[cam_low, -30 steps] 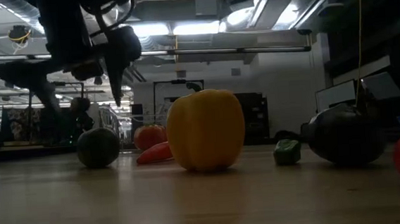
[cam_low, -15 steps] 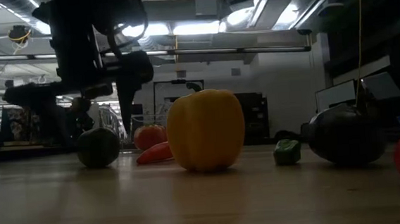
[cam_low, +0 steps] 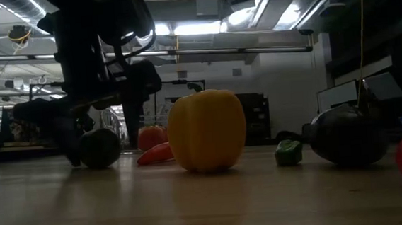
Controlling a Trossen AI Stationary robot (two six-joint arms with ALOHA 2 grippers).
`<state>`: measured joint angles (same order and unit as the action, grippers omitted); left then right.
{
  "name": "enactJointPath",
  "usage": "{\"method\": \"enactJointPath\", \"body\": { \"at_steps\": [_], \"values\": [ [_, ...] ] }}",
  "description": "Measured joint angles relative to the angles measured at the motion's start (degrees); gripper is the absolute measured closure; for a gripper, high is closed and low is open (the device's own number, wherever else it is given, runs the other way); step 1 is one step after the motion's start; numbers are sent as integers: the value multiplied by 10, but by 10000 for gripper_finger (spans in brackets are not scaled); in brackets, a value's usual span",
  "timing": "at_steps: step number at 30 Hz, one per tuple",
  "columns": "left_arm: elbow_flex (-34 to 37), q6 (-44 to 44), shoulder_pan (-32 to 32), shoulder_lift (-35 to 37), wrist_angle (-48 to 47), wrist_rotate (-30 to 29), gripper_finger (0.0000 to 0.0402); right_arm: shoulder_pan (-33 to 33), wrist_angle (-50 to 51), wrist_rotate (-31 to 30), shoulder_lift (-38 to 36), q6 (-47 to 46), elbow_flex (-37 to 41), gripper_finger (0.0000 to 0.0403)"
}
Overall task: Sort produce into baskets
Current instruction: Put the green lime into the transparent bin
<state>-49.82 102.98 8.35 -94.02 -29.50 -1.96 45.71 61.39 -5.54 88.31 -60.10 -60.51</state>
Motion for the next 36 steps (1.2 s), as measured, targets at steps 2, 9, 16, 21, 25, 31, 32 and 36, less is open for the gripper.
{"method": "enactJointPath", "body": {
  "at_steps": [2, 9, 16, 21, 25, 31, 32, 36],
  "values": [
    [0, -9, 0, 0, 0, 0, 42, 0, 0, 0, 0, 0, 0, 93],
    [0, -24, 0, 0, 0, 0, 105, 0, 0, 0, 0, 0, 0, 93],
    [0, -71, -20, 5, -1, 2, 151, 0, 0, 0, 0, 0, 0, 93],
    [-1, -123, -53, 35, 1, 1, 148, 0, -1, 0, -1, 0, 0, 93],
    [-2, -169, -94, 83, 2, -7, 146, 0, -3, 0, -1, 0, 0, 93],
    [-10, -253, -179, 168, 7, -83, 146, 0, -4, 0, -1, 0, 0, 93],
    [-11, -272, -196, 180, 10, -95, 146, 0, -4, 0, -1, 0, 0, 93],
    [-11, -374, -261, 217, 30, -132, 145, 0, -4, 0, -1, 0, 0, 93]
  ]
}}
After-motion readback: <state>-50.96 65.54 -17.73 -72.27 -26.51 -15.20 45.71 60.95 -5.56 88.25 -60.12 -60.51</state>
